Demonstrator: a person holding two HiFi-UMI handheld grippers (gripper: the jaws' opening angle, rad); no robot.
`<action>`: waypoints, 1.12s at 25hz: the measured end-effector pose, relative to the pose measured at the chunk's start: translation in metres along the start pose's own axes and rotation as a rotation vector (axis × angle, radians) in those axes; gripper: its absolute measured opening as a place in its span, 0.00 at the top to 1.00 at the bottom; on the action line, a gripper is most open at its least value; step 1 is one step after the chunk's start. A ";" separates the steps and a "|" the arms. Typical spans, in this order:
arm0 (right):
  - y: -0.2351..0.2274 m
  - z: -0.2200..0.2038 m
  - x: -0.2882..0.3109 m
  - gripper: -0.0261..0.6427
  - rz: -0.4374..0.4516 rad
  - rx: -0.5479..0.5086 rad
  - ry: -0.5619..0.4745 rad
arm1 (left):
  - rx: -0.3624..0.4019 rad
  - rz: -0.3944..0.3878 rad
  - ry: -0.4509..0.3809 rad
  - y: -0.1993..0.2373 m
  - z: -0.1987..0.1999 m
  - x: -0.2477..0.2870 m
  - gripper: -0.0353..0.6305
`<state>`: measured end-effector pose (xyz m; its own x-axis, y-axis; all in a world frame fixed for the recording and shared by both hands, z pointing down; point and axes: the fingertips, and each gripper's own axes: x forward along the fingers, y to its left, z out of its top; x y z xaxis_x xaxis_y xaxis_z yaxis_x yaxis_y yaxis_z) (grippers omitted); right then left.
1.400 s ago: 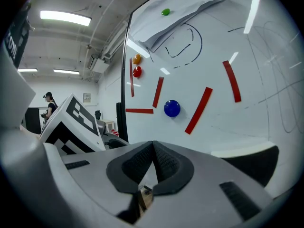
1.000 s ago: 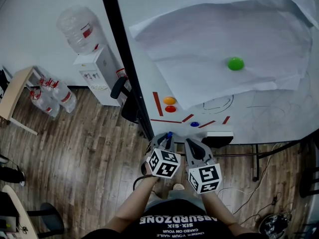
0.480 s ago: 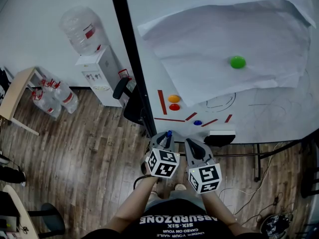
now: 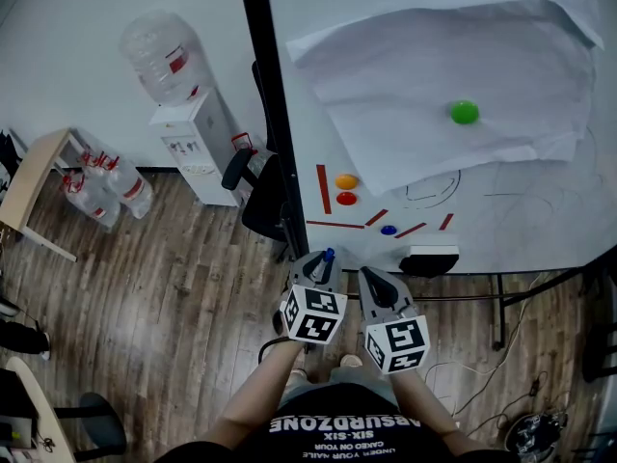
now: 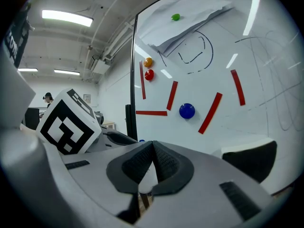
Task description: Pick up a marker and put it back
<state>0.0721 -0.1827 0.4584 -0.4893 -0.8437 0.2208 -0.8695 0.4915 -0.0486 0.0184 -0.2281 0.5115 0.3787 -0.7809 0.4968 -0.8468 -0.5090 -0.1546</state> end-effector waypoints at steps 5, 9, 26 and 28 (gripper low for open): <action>0.007 0.001 -0.004 0.96 0.000 -0.004 -0.009 | -0.016 -0.017 -0.034 0.001 0.007 -0.010 0.83; 0.013 0.003 -0.007 0.96 0.000 -0.006 -0.014 | -0.048 -0.033 -0.068 0.005 0.017 -0.019 0.83; 0.028 0.004 -0.018 0.96 -0.008 -0.007 -0.027 | -0.172 -0.082 -0.246 0.023 0.054 -0.074 0.83; 0.031 0.004 -0.018 0.96 -0.008 -0.007 -0.028 | -0.185 -0.097 -0.271 0.025 0.056 -0.081 0.83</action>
<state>0.0539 -0.1530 0.4491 -0.4845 -0.8531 0.1934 -0.8727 0.4866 -0.0399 -0.0127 -0.1979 0.4194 0.5251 -0.8128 0.2523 -0.8461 -0.5306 0.0516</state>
